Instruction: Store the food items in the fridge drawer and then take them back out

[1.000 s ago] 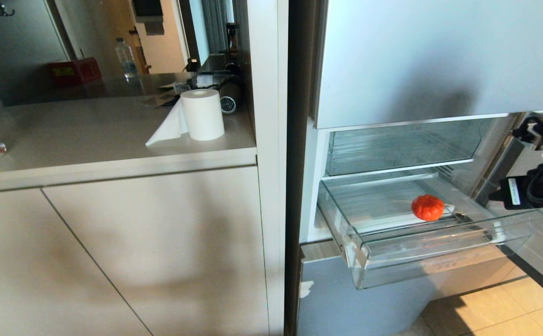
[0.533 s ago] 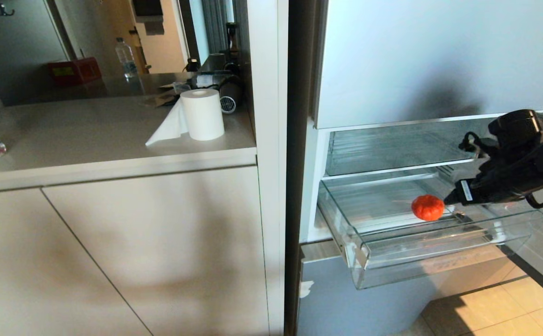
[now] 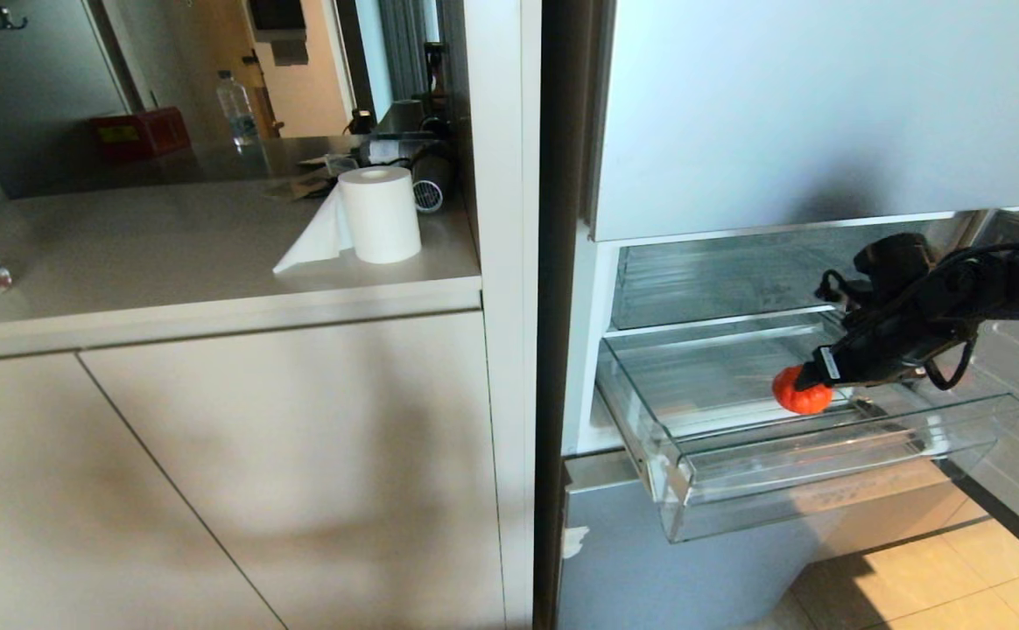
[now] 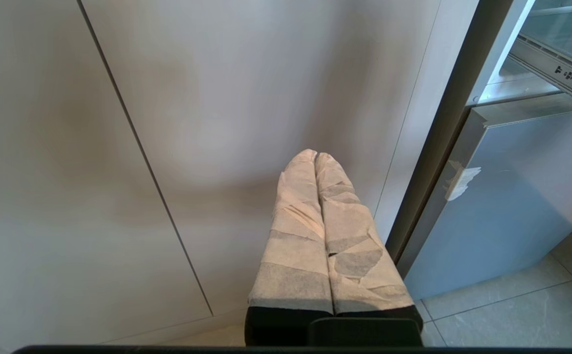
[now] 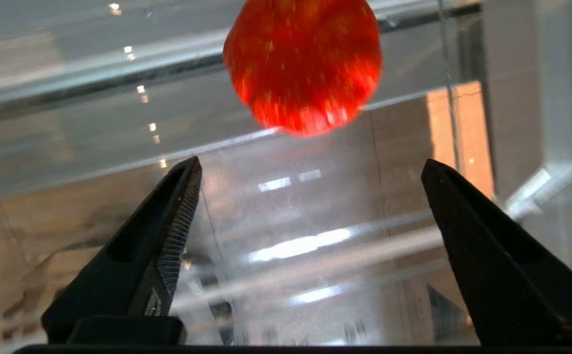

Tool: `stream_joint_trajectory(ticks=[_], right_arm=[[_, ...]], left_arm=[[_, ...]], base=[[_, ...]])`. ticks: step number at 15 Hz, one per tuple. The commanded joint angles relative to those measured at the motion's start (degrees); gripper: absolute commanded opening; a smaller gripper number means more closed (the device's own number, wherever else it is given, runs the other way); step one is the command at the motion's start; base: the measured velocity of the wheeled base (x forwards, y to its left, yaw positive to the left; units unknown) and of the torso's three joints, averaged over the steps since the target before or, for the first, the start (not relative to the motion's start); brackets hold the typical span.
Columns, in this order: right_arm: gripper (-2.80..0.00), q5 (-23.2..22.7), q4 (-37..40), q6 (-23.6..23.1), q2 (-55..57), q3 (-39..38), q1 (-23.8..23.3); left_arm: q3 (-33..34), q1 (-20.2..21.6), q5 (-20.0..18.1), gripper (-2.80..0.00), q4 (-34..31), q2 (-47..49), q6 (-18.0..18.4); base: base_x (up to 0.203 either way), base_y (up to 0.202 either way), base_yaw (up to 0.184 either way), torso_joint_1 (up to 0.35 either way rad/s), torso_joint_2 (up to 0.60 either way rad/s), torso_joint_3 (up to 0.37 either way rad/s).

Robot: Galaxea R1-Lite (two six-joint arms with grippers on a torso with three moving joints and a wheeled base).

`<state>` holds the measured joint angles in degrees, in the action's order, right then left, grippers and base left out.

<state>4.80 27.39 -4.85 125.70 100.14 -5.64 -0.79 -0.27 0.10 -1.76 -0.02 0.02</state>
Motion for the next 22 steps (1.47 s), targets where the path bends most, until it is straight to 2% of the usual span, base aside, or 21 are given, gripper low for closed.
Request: stream_joint_trajectory(ticks=[1, 4, 12, 13, 19, 22], right_arm=[[0.0, 0.04, 0.48, 0.1, 5.37, 4.01, -0.03], [0.0, -0.05, 1.3, 0.7, 8.11, 8.26, -0.07], [0.0, -0.31, 1.18, 0.74, 12.05, 11.69, 0.01], [-2.8, -0.4, 1.04, 0.85, 12.2, 11.89, -0.07], [-2.8, -0.4, 1.0, 1.58, 11.54, 11.97, 0.16], [-2.8, -0.35, 1.22, 3.42, 7.01, 11.56, 1.11]], left_arm=[[0.0, 0.0, -0.01, -2.8, 0.0, 0.02, -0.02], [0.0, 0.0, -0.01, -2.8, 0.0, 0.02, -0.02], [0.0, 0.0, 0.05, -2.8, 0.0, 0.02, -0.02], [0.0, 0.0, -0.01, -2.8, 0.0, 0.02, -0.02], [0.0, 0.0, 0.08, -2.8, 0.0, 0.02, -0.02], [0.0, 0.0, 0.0, -2.8, 0.0, 0.02, -0.02]], base=[[0.0, 0.0, 0.0, 0.0, 0.0, 0.0], [0.0, 0.0, 0.0, 0.0, 0.0, 0.0], [0.0, 0.0, 0.0, 0.0, 0.0, 0.0], [0.0, 0.0, 0.0, 0.0, 0.0, 0.0], [0.0, 0.0, 0.0, 0.0, 0.0, 0.0], [0.0, 0.0, 0.0, 0.0, 0.0, 0.0]])
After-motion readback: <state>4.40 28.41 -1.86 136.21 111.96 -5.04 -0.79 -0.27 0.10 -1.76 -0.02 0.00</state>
